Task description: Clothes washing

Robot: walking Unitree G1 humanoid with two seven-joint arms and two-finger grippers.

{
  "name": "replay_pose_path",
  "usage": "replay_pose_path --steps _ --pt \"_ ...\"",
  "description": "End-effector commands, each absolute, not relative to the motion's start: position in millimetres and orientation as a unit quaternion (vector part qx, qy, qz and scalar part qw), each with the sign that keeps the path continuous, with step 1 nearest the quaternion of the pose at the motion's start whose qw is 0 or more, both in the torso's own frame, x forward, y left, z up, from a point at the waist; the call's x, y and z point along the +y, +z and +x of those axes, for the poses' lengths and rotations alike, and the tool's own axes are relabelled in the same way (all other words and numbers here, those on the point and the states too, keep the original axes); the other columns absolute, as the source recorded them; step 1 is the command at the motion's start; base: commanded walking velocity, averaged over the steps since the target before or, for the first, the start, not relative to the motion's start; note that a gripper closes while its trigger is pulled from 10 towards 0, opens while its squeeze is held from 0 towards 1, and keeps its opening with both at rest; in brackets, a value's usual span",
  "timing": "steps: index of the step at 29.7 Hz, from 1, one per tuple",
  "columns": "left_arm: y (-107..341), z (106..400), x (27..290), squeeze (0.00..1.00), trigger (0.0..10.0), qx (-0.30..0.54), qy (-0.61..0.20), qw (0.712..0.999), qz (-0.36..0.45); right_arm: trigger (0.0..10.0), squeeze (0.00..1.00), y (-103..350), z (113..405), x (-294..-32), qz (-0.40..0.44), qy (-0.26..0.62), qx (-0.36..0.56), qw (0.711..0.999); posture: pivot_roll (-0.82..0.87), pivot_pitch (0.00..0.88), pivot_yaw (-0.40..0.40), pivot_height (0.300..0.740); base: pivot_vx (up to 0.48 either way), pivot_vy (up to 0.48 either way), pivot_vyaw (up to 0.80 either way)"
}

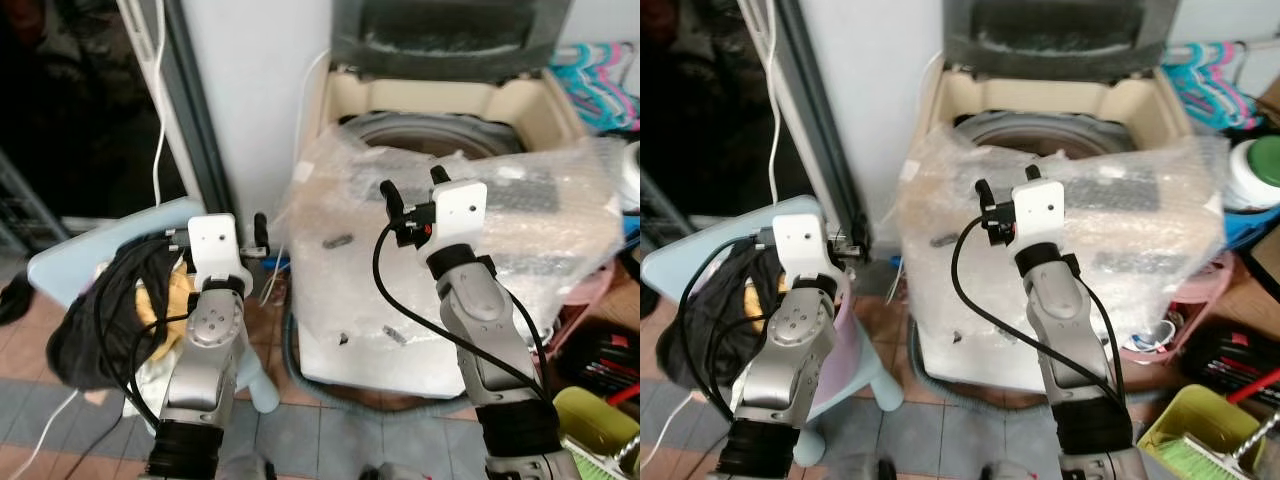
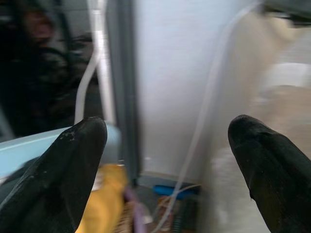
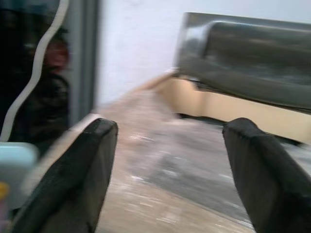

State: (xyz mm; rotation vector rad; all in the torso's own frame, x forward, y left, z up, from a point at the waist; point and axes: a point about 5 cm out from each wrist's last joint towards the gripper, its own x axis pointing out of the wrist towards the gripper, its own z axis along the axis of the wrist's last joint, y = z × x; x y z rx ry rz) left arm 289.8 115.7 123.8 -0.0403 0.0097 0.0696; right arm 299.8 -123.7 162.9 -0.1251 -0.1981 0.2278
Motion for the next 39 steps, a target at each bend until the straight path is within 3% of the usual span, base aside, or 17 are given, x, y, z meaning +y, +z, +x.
replay_pose_path --steps 1,7,23,27,28,29,30,39 --pt "125 288 110 0.0 10.0 0.005 0.033 0.999 -0.032 10.0 1.0 169 298 -119 -0.062 0.125 -0.108 0.984 -0.03 0.014 0.04 0.74 0.0 0.0 0.8" --pt "126 289 110 0.0 10.0 0.004 0.032 0.999 -0.029 10.0 1.0 172 301 -119 -0.058 0.122 -0.106 0.985 -0.03 0.006 0.041 0.74 0.0 0.0 0.8" --pt "125 289 112 0.0 10.0 0.006 0.032 0.999 -0.025 10.0 1.0 175 303 -118 -0.053 0.121 -0.107 0.985 -0.03 0.016 0.053 0.74 0.0 0.437 0.8" --pt "129 286 117 0.0 10.0 -0.003 0.038 0.999 -0.008 10.0 1.0 173 302 -119 -0.058 0.122 -0.104 0.985 -0.03 0.016 0.056 0.74 0.0 0.0 0.8" --pt "130 284 119 0.0 10.0 -0.008 0.034 0.999 -0.006 10.0 0.93 173 301 -121 -0.069 0.12 -0.103 0.985 -0.03 0.016 0.056 0.74 0.0 0.0 0.54" --pt "131 282 121 0.0 10.0 -0.012 0.028 1.0 -0.004 10.0 0.52 172 301 -122 -0.076 0.118 -0.102 0.985 -0.03 0.016 0.056 0.74 0.0 0.0 0.0" --pt "131 278 125 0.0 10.0 -0.015 0.02 1.0 0.002 10.0 0.0 171 300 -125 -0.076 0.116 -0.099 0.985 -0.03 0.015 0.056 0.74 0.0 0.0 0.0" --pt "114 249 168 0.0 10.0 0.006 0.001 0.998 0.062 10.0 0.0 147 298 -158 -0.117 0.05 -0.042 0.991 -0.02 0.02 0.051 0.74 0.0 0.0 0.0"
